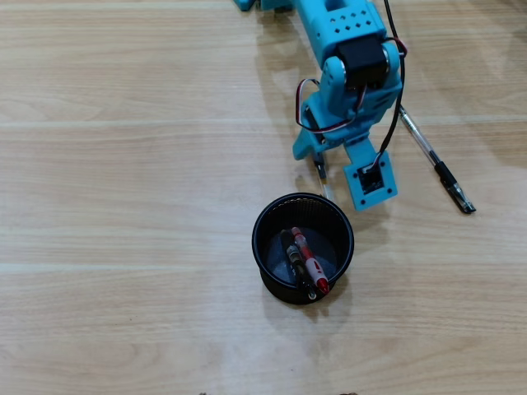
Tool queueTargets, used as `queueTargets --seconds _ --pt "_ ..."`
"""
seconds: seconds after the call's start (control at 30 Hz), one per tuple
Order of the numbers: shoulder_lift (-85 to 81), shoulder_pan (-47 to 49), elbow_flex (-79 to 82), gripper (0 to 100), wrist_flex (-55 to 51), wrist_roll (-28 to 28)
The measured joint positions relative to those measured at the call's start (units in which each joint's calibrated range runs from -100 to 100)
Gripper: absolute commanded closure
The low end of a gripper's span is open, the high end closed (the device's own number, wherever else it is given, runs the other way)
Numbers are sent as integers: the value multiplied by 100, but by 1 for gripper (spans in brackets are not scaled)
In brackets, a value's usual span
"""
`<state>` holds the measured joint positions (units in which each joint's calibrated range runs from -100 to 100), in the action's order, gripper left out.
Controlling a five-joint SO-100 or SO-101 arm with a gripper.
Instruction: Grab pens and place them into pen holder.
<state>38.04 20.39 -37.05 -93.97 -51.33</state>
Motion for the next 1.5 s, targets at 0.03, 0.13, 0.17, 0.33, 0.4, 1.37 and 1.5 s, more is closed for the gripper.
queueTargets --seconds 0.03,0.13,0.17,0.33,0.4,1.37,1.5 --pt "135 0 0 74 146 -21" --pt "609 0 -18 77 655 -37" --pt "702 -8 -53 81 801 -37" --pt "906 -135 -257 98 1025 -78" --pt "939 -287 -292 98 1042 -89" --pt "-2861 -1089 2913 98 6994 250" --pt "-2878 -1241 3028 97 7003 219"
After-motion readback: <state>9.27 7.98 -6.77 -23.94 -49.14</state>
